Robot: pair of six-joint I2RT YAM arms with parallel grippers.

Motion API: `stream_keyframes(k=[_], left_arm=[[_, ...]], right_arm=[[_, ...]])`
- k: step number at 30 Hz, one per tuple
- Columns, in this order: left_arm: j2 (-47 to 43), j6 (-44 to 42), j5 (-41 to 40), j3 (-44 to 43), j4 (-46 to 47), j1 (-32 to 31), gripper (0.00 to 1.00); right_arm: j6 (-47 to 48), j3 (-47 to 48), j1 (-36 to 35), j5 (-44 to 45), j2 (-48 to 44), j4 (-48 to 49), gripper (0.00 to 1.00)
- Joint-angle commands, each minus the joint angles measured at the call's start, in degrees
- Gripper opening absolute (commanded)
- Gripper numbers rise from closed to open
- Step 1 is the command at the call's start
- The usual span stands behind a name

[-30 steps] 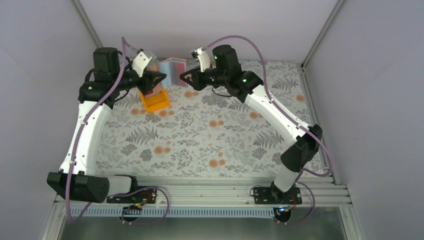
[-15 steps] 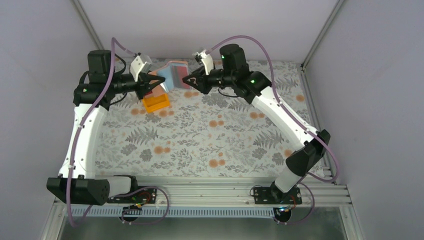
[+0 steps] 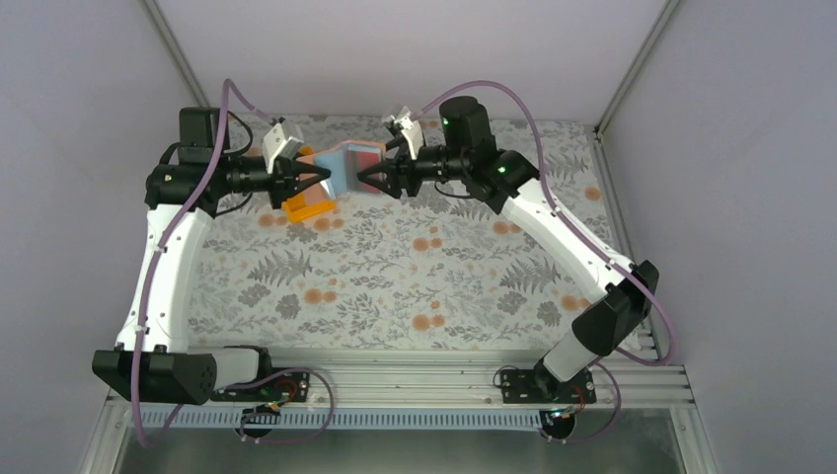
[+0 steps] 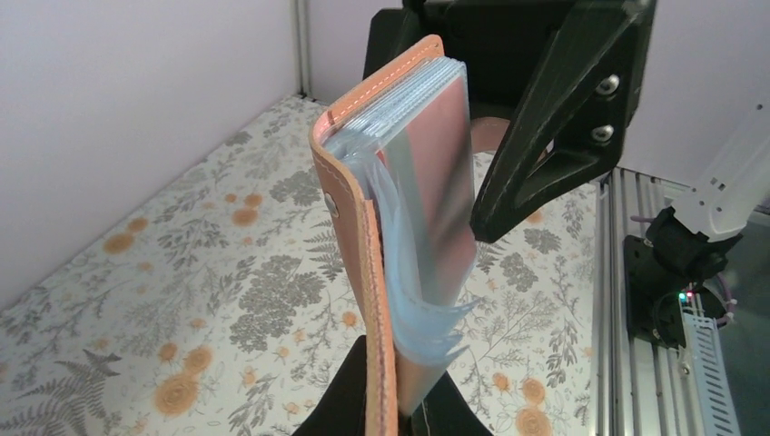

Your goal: Take the credit cards out of the card holder

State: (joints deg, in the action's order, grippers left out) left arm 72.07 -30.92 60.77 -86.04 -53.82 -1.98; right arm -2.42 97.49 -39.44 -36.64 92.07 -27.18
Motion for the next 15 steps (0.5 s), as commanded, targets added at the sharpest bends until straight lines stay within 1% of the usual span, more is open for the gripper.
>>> stream_keyframes(k=[1,5,9,12,15], left_arm=[[-0.4,-4.6,3.6,-2.4,-2.3,0.3,0.02],[-0.4,-5.3,3.4,-2.9,-2.8,0.3,0.02],[-0.5,-5.6,3.6,-3.0,-3.1,0.3,0.02],[-0.5,-5.8,3.4,-3.3,-3.3,0.3,0.02],[-0.5,-5.8,3.5,-3.3,-3.4,0.3,0.02]], right_arm=[[3.5,-3.8,1.6,-8.0,-3.0,2.9,0.63],[5.9,-6.6,2.8,-10.4,-5.1,2.3,0.67],[7.8,-8.4,4.1,-10.0,-7.6,1.6,0.68],[8.1,-9.1,5.1,-8.7,-8.9,1.5,0.68],[8.1,-8.9,5.2,-7.2,-9.2,1.2,0.66]])
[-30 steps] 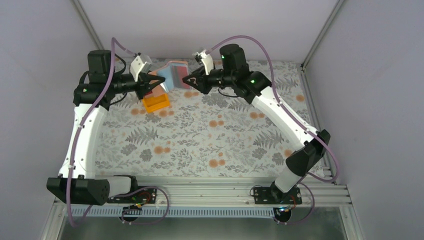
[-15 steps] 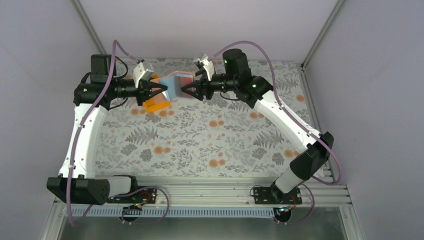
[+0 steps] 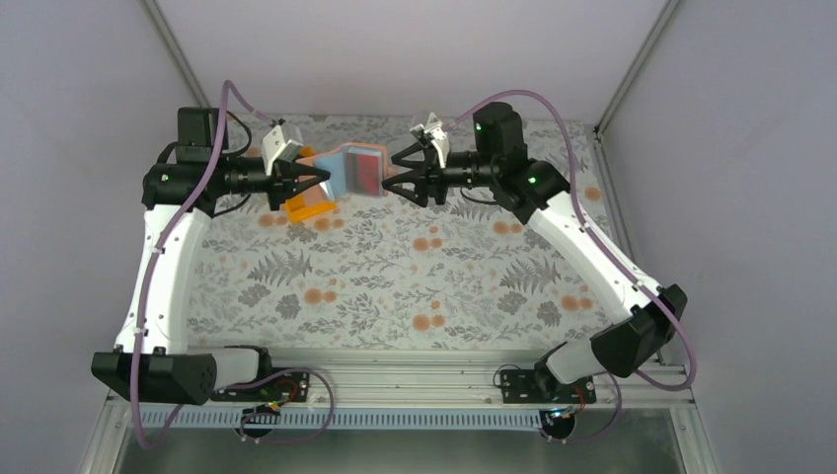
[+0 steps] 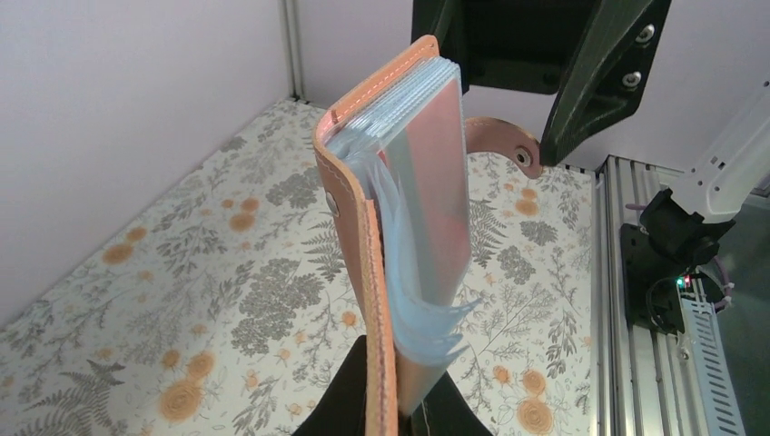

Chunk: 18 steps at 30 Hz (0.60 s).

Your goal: Take the credit cards out of the card holder

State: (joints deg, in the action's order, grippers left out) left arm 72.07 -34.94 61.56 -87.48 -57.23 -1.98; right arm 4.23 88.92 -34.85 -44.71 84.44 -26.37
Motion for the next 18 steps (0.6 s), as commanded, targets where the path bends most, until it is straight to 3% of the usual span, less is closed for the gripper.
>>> stream_keyframes(k=[1,11,18], left_arm=[[-0.5,-1.7,2.8,-1.9,0.0,0.3,0.02],[-0.5,-1.7,3.8,-1.8,0.4,0.3,0.02],[-0.5,-1.0,3.9,-1.6,1.0,0.3,0.02]], right_arm=[[1.6,-0.4,0.7,1.2,-1.7,0.4,0.65],[-3.7,-0.1,1.0,5.4,-1.2,4.2,0.4],[-4.2,0.2,-0.7,4.6,1.4,5.0,0.4]])
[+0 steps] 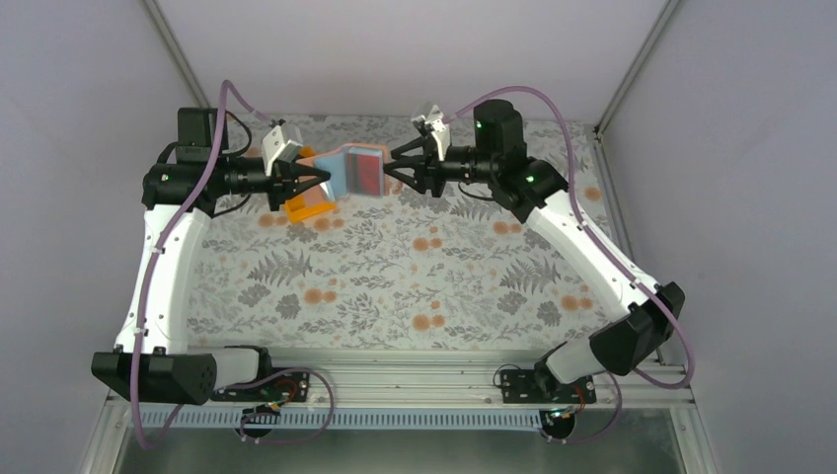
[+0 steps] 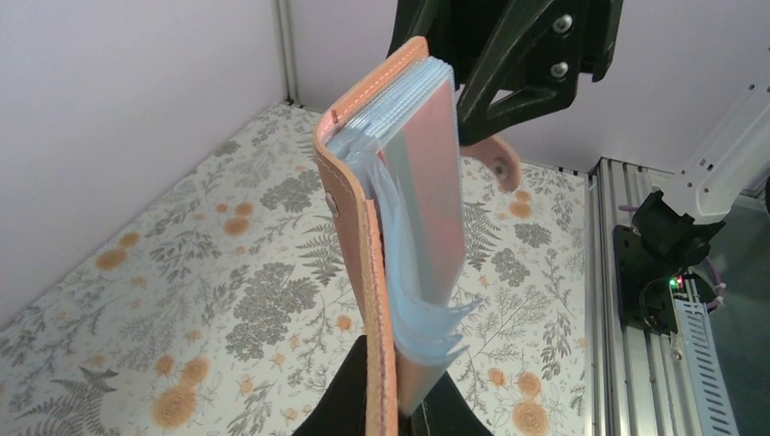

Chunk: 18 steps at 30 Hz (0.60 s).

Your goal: Take the credit cards out of the card holder

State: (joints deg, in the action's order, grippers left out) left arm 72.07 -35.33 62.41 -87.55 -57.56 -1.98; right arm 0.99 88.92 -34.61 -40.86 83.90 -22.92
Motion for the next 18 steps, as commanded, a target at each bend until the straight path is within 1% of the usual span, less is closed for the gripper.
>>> stream_keyframes(k=[1,4,8,12,18], left_arm=[[-0.5,-0.7,3.0,-1.5,1.2,0.3,0.02],[-0.5,-0.7,3.1,-1.3,1.2,0.3,0.03],[-0.4,0.3,2.9,-0.7,2.2,0.3,0.02],[-0.4,0.7,2.8,-0.7,2.7,0.3,0.02],[-0.4,1.1,2.3,-0.5,2.9,0.3,0.02]], right_arm=[[-1.0,0.3,-1.1,0.8,2.2,1.4,0.37],[-1.2,0.4,-1.5,0.2,2.8,1.9,0.35],[-0.9,1.0,-2.6,-1.2,4.0,1.2,0.42],[-1.1,1.2,-3.3,-1.0,4.8,0.9,0.45],[-2.4,2.3,-4.0,-0.5,5.7,1.3,0.57]])
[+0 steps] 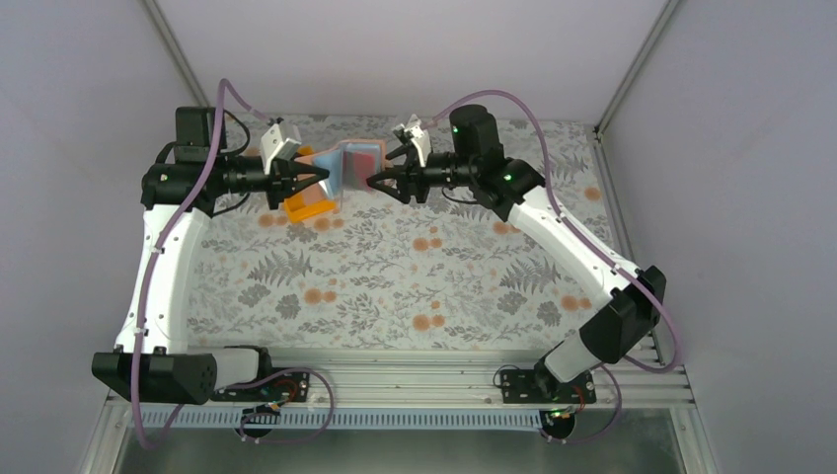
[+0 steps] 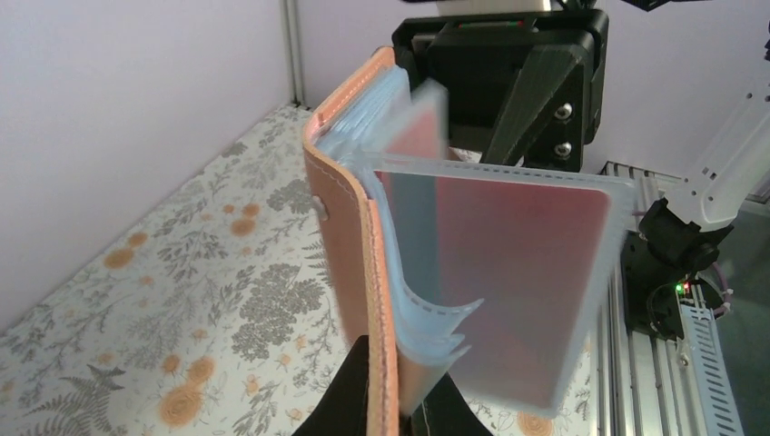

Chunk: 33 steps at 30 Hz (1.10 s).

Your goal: Take the credit cards out of the card holder

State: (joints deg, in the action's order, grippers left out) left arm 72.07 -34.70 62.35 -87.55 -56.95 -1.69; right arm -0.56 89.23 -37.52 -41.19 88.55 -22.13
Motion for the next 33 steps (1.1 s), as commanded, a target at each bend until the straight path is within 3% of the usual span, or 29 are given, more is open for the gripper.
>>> stream_keyframes(k=[1,6,9,14,15,19,20,22,24,29,33], left_arm=[[-0.4,0.6,2.3,-0.4,2.3,0.0,0.02],[-0.5,0.5,1.8,-0.4,2.4,0.0,0.02],[-0.4,0.6,2.0,-0.2,2.4,0.0,0.02],[-0.4,2.7,2.0,1.1,4.5,0.0,0.02],[-0.4,3.2,1.9,1.3,4.9,0.0,0.02],[-0.4,4.3,0.3,1.9,6.0,0.0,0.03],[-0.3,4.8,-0.7,1.8,6.3,0.0,0.12],[-0.2,4.8,-2.6,1.5,5.9,0.2,0.5],[-0.4,4.7,-5.0,1.1,5.9,0.8,0.76],[-0.6,5.6,-10.2,0.9,7.0,2.2,0.81],[-0.7,7.1,-15.5,3.2,9.6,2.2,0.84]], right_arm=[[-1.0,2.2,-1.2,-0.1,1.2,0.5,0.58],[-1.3,2.7,-1.2,0.6,1.4,-0.1,0.63],[-3.2,2.9,-1.2,3.2,1.8,0.6,0.55],[-7.6,5.0,-2.3,-0.2,3.9,3.7,0.49],[-7.9,5.9,-2.8,-0.1,4.4,3.7,0.45],[-9.3,8.6,-4.0,0.8,5.8,2.9,0.11],[-9.6,9.2,-4.0,2.2,6.0,1.8,0.06],[-10.4,10.4,-3.8,8.1,6.1,-1.7,0.04],[-11.6,10.7,-3.1,14.7,5.6,-5.9,0.04],[-12.7,9.8,-1.3,29.6,3.2,-12.3,0.04],[-16.4,16.0,-1.8,54.9,8.0,-24.5,0.04]])
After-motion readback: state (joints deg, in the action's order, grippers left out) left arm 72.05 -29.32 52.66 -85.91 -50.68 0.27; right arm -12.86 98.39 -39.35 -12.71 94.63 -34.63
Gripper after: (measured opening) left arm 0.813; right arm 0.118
